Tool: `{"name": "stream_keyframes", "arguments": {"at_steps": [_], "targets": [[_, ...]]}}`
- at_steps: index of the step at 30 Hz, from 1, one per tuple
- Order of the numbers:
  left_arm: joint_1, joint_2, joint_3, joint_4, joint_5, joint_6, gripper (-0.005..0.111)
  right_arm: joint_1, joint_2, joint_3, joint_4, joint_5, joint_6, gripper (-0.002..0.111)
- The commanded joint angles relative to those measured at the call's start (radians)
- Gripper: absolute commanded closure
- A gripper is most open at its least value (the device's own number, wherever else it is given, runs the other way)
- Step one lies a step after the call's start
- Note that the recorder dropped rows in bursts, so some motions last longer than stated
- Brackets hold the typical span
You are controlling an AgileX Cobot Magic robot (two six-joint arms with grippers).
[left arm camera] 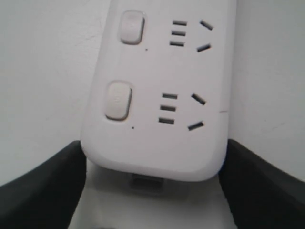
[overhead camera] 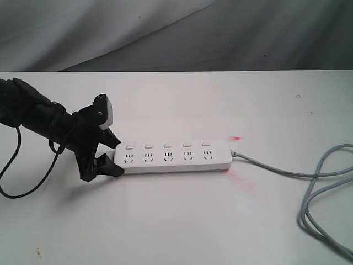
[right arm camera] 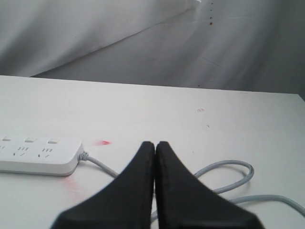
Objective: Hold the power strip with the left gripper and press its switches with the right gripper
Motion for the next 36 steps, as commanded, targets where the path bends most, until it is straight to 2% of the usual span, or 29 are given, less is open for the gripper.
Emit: {"name": "stream_keyframes", "arguments": {"at_steps": [1, 5, 13, 18, 30, 36], "targets": [[0.0, -0.002, -0.007, -0.014, 0.002, -0.001, 0.053, -0.004, 0.068, -0.124, -0.018, 0.096, 0.0, 0.108], [0.0, -0.002, -0.007, -0.014, 0.002, -0.001, 0.053, -0.004, 0.218, -0.283, -0.033, 0.164, 0.0, 0.108], [0.0, -0.002, -0.007, -0.014, 0.002, -0.001, 0.053, 0.0, 0.553, -0.585, -0.075, 0.189, 0.0, 0.108], [0.0, -0.002, -0.007, -0.014, 0.002, -0.001, 0.053, 0.01, 0.743, -0.716, -0.075, 0.232, 0.0, 0.108], [0.0, -0.002, -0.007, -0.014, 0.002, 0.001, 0.053, 0.372, 1.123, -0.894, -0.068, 0.256, 0.116, 0.108], [0.0, -0.002, -0.007, -0.014, 0.002, 0.001, 0.053, 0.465, 1.325, -1.016, -0.003, 0.354, 0.107, 0.108]]}}
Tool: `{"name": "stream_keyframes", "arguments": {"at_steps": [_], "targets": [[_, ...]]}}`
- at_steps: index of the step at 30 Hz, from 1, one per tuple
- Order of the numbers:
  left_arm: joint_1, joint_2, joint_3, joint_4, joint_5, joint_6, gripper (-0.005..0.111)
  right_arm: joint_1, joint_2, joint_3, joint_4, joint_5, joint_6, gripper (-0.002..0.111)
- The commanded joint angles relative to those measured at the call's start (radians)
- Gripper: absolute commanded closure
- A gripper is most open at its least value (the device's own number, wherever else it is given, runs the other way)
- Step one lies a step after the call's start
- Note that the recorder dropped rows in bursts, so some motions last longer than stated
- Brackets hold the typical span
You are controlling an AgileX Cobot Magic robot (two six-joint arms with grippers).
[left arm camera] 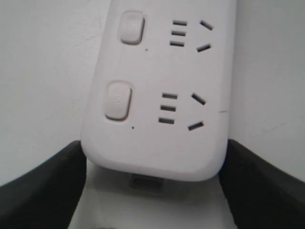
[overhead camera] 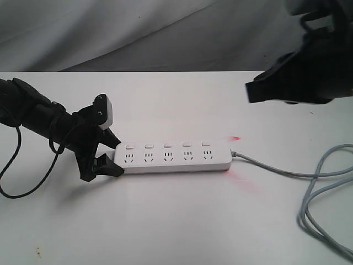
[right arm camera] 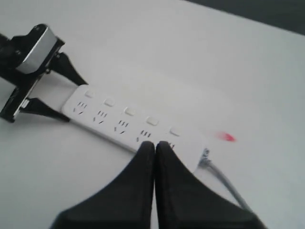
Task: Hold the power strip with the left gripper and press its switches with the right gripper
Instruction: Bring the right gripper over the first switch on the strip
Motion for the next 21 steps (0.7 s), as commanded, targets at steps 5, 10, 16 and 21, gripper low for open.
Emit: {"name": "stream_keyframes", "arguments": {"at_steps": [5, 10, 16, 21], "targets": [[0.0, -0.002, -0.007, -0.012, 0.002, 0.001, 0.053, 0.055, 0.239, -0.209, 0.109, 0.167, -0.139, 0.108], [0.0, -0.002, -0.007, -0.012, 0.002, 0.001, 0.053, 0.055, 0.358, -0.314, 0.271, 0.202, -0.358, 0.108], [0.0, -0.002, -0.007, -0.012, 0.002, 0.001, 0.053, 0.055, 0.48, -0.376, 0.394, 0.204, -0.518, 0.108], [0.0, -0.002, -0.007, -0.012, 0.002, 0.001, 0.053, 0.055, 0.587, -0.437, 0.478, 0.206, -0.628, 0.108]]}}
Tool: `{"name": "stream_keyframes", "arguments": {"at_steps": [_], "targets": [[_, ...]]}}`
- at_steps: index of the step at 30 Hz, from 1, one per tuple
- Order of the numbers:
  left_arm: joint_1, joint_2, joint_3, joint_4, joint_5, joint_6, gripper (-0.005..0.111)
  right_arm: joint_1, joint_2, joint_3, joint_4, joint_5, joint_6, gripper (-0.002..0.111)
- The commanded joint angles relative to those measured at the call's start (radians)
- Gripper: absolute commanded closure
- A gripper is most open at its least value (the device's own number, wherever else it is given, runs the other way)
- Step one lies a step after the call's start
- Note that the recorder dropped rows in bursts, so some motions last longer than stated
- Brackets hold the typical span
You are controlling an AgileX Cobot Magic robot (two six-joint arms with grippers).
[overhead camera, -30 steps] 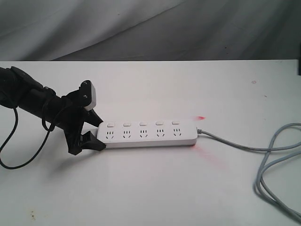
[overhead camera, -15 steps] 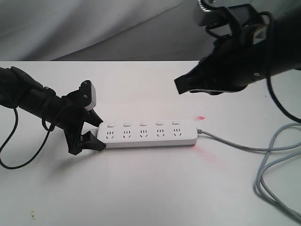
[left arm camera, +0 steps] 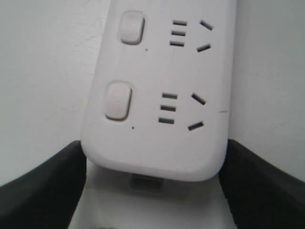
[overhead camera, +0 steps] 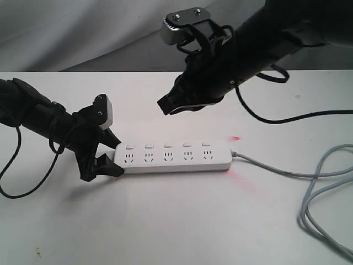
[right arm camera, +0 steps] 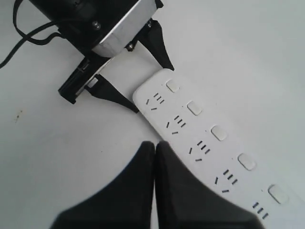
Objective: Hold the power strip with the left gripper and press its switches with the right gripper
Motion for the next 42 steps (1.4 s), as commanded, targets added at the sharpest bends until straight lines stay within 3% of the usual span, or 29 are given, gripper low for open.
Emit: {"name": "stream_keyframes", "arguments": {"at_steps": [1, 9, 15, 22, 27, 35, 42], "targets": [[0.0, -0.002, -0.007, -0.012, 0.002, 0.001, 0.053, 0.004, 0.089, -0.06, 0.085, 0.006, -0.118, 0.108], [0.0, -0.002, -0.007, -0.012, 0.0, 0.001, 0.053, 0.005, 0.252, -0.251, 0.106, 0.105, -0.283, 0.108], [0.0, -0.002, -0.007, -0.012, 0.0, 0.001, 0.053, 0.029, 0.374, -0.369, 0.109, 0.064, -0.349, 0.108], [0.0, -0.002, -0.007, -0.012, 0.0, 0.001, 0.053, 0.071, 0.461, -0.39, 0.127, -0.036, -0.512, 0.108], [0.0, -0.002, -0.007, -0.012, 0.0, 0.001, 0.053, 0.076, 0.499, -0.389, 0.147, -0.079, -0.522, 0.107], [0.0, -0.002, -0.007, -0.012, 0.0, 0.001, 0.053, 0.076, 0.523, -0.389, 0.15, -0.111, -0.523, 0.079], [0.0, -0.002, -0.007, -0.012, 0.0, 0.001, 0.053, 0.076, 0.561, -0.389, 0.156, -0.16, -0.523, 0.076]]}}
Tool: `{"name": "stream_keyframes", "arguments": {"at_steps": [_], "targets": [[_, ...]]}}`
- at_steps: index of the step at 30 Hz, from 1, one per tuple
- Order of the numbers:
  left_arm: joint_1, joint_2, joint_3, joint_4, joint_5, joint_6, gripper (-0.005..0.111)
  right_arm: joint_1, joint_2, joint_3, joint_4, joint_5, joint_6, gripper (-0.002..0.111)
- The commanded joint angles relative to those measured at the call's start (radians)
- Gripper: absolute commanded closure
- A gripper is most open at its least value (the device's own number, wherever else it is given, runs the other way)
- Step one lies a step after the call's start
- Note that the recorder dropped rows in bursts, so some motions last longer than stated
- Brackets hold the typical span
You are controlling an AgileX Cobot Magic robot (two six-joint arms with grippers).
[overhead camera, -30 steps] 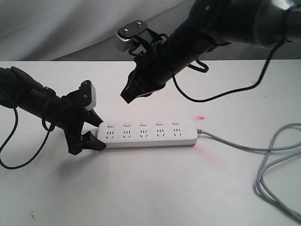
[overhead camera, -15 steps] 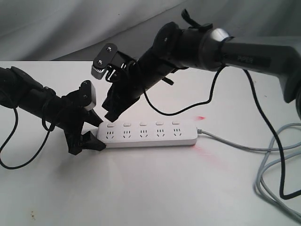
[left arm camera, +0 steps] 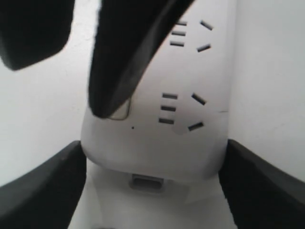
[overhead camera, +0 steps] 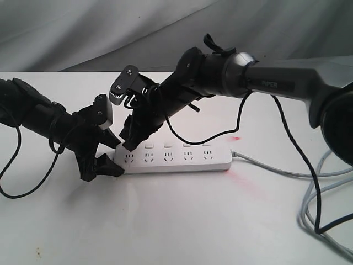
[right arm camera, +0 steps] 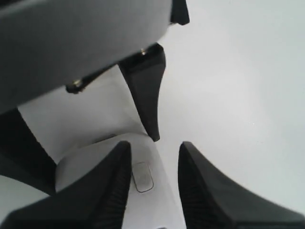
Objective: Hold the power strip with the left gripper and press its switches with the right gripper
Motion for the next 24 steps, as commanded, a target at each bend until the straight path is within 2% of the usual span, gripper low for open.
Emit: {"name": "stream_keyframes", "arguments": {"at_steps": [1, 24], "targets": [[0.0, -0.002, -0.007, -0.01, 0.0, 0.001, 0.053, 0.0, 0.013, -0.006, 0.006, -0.032, -0.007, 0.076], [0.0, -0.002, -0.007, -0.01, 0.0, 0.001, 0.053, 0.008, 0.071, -0.006, -0.038, -0.057, -0.013, 0.076]]}}
